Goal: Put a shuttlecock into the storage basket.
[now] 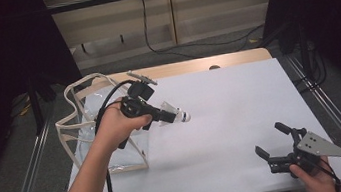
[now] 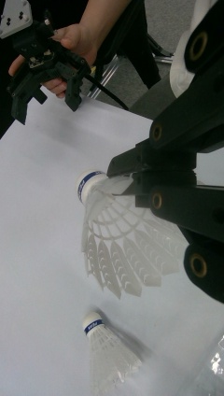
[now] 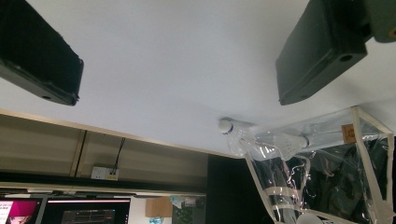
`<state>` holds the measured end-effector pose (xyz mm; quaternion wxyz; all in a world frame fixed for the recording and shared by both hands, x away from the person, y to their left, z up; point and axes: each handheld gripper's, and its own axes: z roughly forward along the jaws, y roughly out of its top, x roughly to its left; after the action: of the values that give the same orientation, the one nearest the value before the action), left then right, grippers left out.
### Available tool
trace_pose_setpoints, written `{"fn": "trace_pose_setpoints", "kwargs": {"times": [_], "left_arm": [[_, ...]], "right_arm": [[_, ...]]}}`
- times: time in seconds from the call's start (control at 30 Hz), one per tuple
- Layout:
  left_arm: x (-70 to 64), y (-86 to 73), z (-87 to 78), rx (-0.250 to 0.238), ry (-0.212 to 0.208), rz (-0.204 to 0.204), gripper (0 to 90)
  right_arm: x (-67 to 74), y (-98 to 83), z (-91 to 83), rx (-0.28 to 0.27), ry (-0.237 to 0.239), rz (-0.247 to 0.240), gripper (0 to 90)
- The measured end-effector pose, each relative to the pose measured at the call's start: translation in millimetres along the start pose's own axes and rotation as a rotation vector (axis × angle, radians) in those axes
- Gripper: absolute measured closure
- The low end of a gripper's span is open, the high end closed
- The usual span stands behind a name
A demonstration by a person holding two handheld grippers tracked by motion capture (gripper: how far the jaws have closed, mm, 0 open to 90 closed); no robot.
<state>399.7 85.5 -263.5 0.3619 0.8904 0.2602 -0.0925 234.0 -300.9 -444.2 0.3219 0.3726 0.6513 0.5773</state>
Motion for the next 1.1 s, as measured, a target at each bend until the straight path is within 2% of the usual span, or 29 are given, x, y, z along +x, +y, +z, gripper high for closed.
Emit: {"fn": "trace_pose_setpoints", "kwargs": {"times": [0.2, 0.3, 0.4, 0.53, 0.63, 0.77, 0.87, 1.1], "left_arm": [[-0.3, 3.8, -4.1, -0.010, -0.001, -0.013, 90.0], [0.4, 6.2, -6.4, 0.000, 0.004, 0.001, 90.0], [-0.3, 7.7, -7.1, -0.017, 0.001, -0.023, 90.0], [0.9, 9.1, -9.6, -0.007, 0.017, -0.016, 90.0], [2.9, 10.0, -12.4, -0.011, 0.006, -0.018, 90.0], [3.7, 11.5, -16.2, -0.014, 0.012, -0.018, 90.0], [4.3, 11.9, -17.6, -0.025, 0.020, -0.034, 90.0], [8.1, 12.7, -22.3, -0.029, 0.027, -0.037, 90.0]], "right_arm": [[0.2, 0.0, 0.1, -0.001, 0.000, 0.001, 0.6], [0.0, 0.0, 0.0, -0.001, -0.001, 0.000, 0.6], [0.0, 0.0, -0.1, -0.003, 0.002, -0.001, 0.6], [0.1, 0.1, -0.2, -0.003, 0.003, 0.000, 0.5], [0.0, 0.1, -0.2, -0.003, 0.002, -0.001, 0.6], [0.2, 0.1, -0.1, -0.003, 0.003, 0.001, 0.5], [0.2, 0.1, -0.1, -0.003, 0.003, 0.000, 0.6], [0.2, 0.1, -0.2, -0.005, 0.001, 0.000, 0.5]]}}
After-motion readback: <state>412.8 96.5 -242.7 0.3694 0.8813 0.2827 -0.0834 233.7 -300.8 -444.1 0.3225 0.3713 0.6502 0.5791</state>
